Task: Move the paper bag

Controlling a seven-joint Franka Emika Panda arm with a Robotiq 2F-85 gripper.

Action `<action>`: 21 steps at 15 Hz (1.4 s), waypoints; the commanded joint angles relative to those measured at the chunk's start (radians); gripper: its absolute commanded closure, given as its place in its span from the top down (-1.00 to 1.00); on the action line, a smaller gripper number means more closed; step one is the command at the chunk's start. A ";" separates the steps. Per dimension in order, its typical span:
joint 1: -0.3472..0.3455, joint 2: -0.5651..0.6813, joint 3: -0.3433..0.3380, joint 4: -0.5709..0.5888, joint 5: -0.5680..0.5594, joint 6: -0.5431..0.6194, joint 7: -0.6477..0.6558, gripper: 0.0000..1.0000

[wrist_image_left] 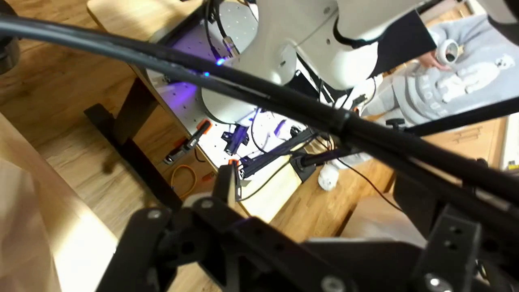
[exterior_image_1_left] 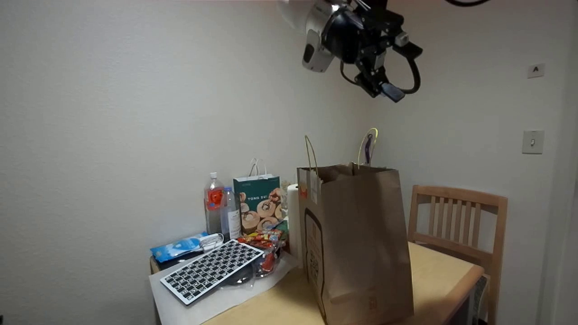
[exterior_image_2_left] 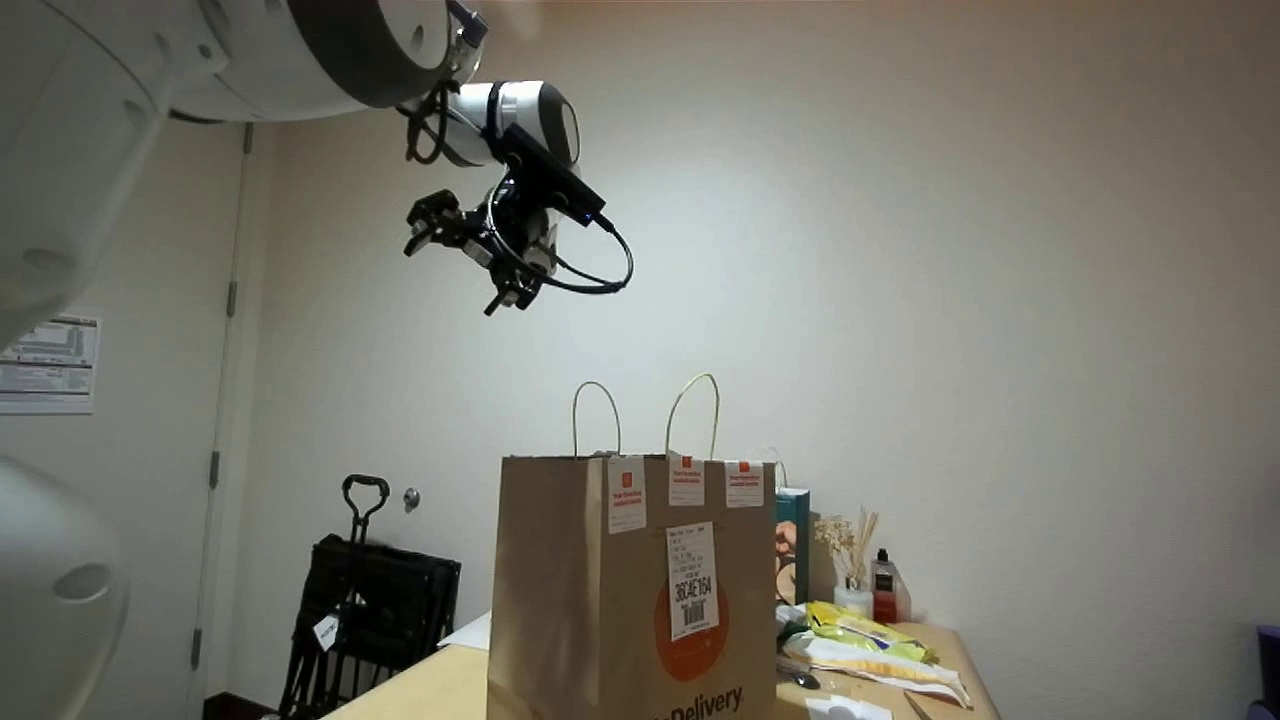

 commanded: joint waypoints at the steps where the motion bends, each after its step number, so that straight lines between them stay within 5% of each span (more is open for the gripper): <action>1: -0.092 -0.039 0.101 -0.122 -0.162 0.071 -0.274 1.00; 3: -0.105 -0.036 0.071 -0.163 -0.219 0.119 -0.411 1.00; 5: -0.105 0.005 0.086 -0.096 -0.180 0.076 -0.327 1.00; 10: -0.145 0.012 0.078 -0.117 -0.179 0.084 -0.357 1.00; 13: -0.139 -0.006 0.114 -0.169 -0.368 0.125 -0.536 1.00; 15: -0.160 0.019 0.063 -0.098 -0.257 0.076 -0.343 1.00; 21: -0.231 0.009 -0.009 -0.059 -0.066 0.123 -0.122 1.00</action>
